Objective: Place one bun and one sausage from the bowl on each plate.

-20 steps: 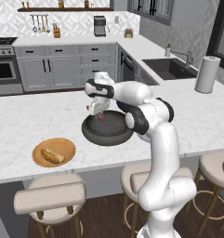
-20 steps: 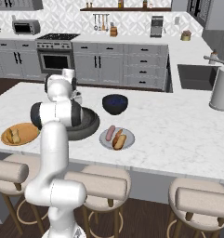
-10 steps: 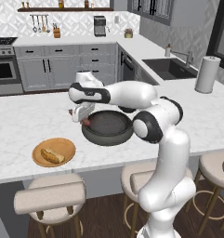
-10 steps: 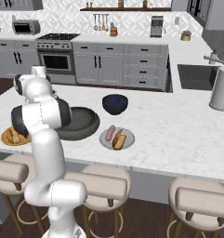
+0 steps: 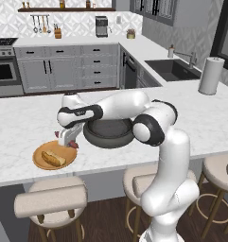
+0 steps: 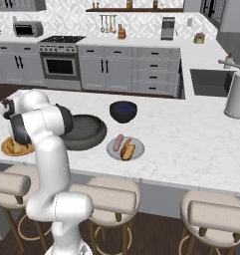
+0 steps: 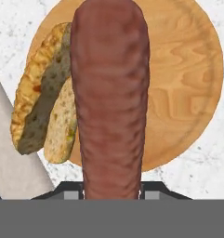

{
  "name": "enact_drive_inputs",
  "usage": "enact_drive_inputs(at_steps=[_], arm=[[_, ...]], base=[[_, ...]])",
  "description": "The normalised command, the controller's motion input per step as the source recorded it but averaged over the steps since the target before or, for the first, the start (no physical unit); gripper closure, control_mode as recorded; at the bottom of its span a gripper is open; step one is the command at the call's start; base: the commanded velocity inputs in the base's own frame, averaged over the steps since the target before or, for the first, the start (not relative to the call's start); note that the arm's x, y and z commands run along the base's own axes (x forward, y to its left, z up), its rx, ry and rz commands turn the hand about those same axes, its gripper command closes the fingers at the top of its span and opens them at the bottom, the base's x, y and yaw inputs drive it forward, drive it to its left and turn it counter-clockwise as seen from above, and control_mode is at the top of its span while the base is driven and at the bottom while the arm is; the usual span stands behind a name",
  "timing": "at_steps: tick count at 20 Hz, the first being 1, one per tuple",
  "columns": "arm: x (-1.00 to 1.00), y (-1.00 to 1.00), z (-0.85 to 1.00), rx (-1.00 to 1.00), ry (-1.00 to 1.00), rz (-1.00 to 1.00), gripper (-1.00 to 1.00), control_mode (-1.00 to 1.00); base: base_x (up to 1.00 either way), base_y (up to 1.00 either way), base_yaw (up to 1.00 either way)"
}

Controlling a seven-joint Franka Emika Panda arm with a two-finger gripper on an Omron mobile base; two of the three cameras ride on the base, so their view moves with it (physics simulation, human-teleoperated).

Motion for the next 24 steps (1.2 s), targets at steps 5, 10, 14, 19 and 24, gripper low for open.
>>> enact_drive_inputs(at_steps=[5, 10, 14, 19, 24], arm=[[0.30, 0.31, -0.35, 0.00, 0.02, 0.00, 1.00, -1.00], [0.12, 0.32, -0.24, 0.00, 0.00, 0.00, 1.00, -1.00], [0.16, 0.05, -0.18, 0.00, 0.00, 0.00, -1.00, -1.00], [-0.02, 0.00, -0.09, 0.01, 0.00, 0.00, -1.00, -1.00], [-0.30, -0.10, 0.23, 0.00, -0.18, -0.02, -1.00, -1.00]], base=[[0.00, 0.00, 0.00], [0.00, 0.00, 0.00], [0.00, 0.00, 0.00], [0.00, 0.00, 0.00], [0.00, 0.00, 0.00]])
